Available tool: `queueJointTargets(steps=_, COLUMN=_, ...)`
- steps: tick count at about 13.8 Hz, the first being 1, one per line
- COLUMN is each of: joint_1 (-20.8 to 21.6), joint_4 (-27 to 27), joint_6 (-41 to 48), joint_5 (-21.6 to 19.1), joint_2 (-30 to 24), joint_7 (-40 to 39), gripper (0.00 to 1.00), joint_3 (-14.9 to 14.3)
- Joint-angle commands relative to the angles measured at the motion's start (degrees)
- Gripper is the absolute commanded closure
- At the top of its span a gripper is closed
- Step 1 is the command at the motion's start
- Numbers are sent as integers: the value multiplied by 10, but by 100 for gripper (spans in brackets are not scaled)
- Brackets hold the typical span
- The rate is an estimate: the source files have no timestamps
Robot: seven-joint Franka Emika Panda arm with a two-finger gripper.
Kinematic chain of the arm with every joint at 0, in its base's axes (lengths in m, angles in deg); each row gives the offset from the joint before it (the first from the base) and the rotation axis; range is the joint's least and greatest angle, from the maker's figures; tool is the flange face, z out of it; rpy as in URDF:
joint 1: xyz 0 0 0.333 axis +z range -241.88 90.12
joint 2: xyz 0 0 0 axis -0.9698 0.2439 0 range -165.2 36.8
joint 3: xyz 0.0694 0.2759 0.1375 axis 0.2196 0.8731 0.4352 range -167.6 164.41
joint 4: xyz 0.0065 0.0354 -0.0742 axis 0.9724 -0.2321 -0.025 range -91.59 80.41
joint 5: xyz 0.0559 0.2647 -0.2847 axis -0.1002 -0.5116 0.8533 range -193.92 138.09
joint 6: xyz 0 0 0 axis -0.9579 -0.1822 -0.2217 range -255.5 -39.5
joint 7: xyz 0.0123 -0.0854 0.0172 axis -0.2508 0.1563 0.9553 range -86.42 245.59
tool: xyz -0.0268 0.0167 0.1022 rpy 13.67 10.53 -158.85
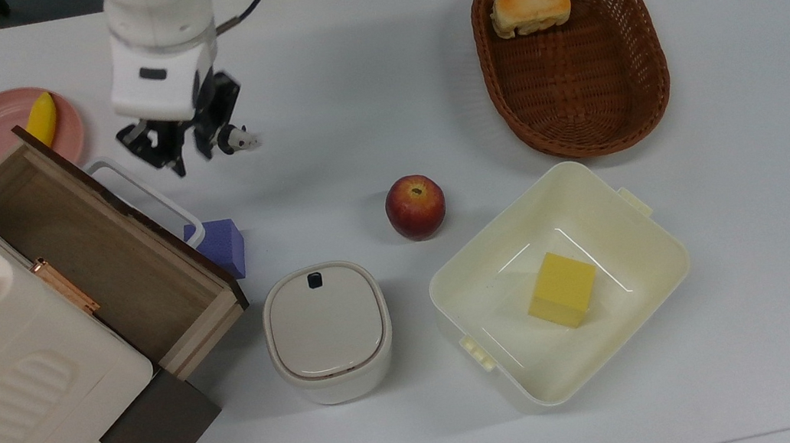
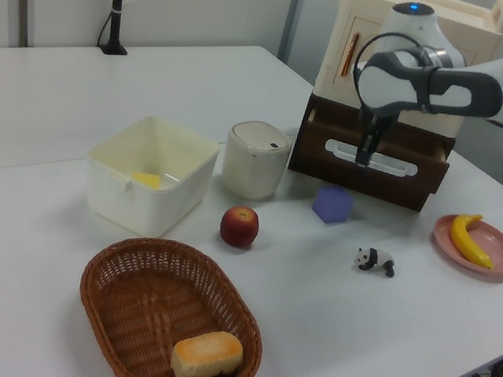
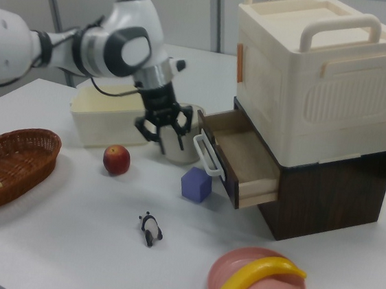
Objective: Slide open the drawer
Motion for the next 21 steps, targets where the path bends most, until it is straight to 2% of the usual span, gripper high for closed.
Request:
queueJointTargets(steps=1, joint_1=7, joint_4=-21, joint_6=120, joint_5=-15, joint_2=-60, joint_7=47, gripper=28, joint_3=28)
queueJointTargets(steps=2, joint_1=8, joint_4=-21, joint_6=140, joint_5=-16, joint_2=-67, joint_7=49, gripper=22, joint_3=30)
queueJointTargets(steps=3, joint_1=20, joint_4=-18, joint_6=168, joint_5=-24, joint_2=-71, joint_7=50, gripper=0, joint_3=30)
queueJointTargets(steps=6, joint_1=46, joint_4=2, joint_6=203, joint_5=-40, joint_2=-71, joint_7=179, gripper=0, joint_3=30)
queueJointTargets(steps=9, joint_1=78, joint_4=10, joint_6=185, joint_5=-48, joint_2=-71, joint_7=370, gripper=0, joint_3=30)
queueJointTargets(steps=11, joint_1=92, joint_4=12, joint_6=160, joint_5=-61, joint_2=-71, joint_7=466, gripper=0, joint_3=25)
queueJointTargets(steps=13, joint_1=95, joint_4=12, joint_6=163, joint_5=-95, joint_2=-81, joint_7=470, gripper=0, joint_3=10)
queueJointTargets(steps=15, joint_1=123, joint_4=13, joint_6=164, joint_5=-96, joint_2=-91, joint_7=472, gripper=0, joint_3=-31)
queueJointTargets(steps=17, joint_1=131, joint_4=30, joint_6=167, joint_5=-103, joint_2=-99, joint_7=470, gripper=0, joint_3=-66)
queueJointTargets(steps=18, joint_1=129, joint_4=42, joint_6=169, joint_5=-126, joint_2=-105, joint_7=470, gripper=0, joint_3=-79)
queueJointTargets(steps=21, joint_1=130, joint_4=49, joint_6=191, joint_5=-141, joint_2=-111, joint_7=451, gripper=0, joint_3=-94)
